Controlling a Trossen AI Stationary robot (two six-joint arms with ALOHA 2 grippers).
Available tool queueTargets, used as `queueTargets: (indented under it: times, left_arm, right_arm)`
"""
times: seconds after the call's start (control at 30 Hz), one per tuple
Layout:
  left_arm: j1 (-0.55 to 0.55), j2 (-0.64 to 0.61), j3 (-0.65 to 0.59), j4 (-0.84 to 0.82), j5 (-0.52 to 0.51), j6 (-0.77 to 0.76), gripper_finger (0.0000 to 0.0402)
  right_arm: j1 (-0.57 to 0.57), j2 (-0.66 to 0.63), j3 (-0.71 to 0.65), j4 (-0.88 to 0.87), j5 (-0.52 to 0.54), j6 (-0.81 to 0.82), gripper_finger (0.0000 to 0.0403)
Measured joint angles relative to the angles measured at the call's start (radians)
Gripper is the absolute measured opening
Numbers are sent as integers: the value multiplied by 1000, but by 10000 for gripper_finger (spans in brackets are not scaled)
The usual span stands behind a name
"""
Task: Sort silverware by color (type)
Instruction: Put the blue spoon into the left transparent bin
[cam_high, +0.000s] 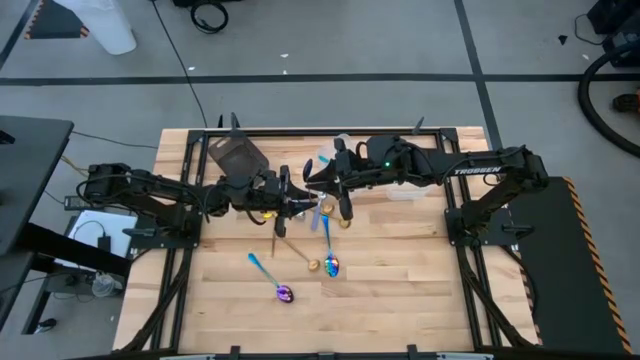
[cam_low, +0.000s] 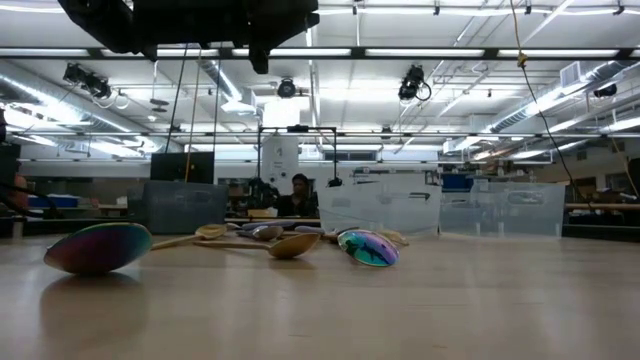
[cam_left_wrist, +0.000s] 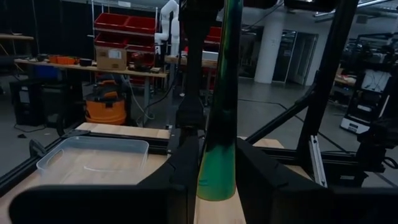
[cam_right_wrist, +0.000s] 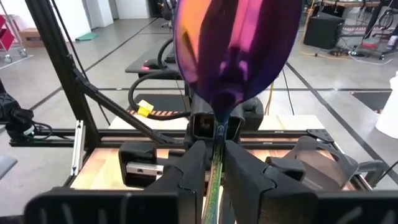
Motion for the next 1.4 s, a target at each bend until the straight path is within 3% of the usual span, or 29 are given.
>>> queueTargets:
  times: [0.2, 0.6, 0.8, 1.1, 1.4]
  left_arm:
    - [0, 0, 0, -1, 0, 0, 89]
    - [0, 0, 0, -8, -1, 0, 89]
    - [0, 0, 0, -8, -1, 0, 89]
    - [2, 0, 0, -8, -1, 1, 89]
    - [18, 0, 0, -9, -1, -32, 89]
  right_arm:
    - [0, 0, 0, -19, 1, 15, 87]
    - [1, -20, 0, -71, 49, 10, 165]
    - [3, -69, 0, -106, 65, 8, 180]
    - [95, -106, 0, -265, 375, -126, 179]
    - [230, -11, 0, -314, 722, -396, 176]
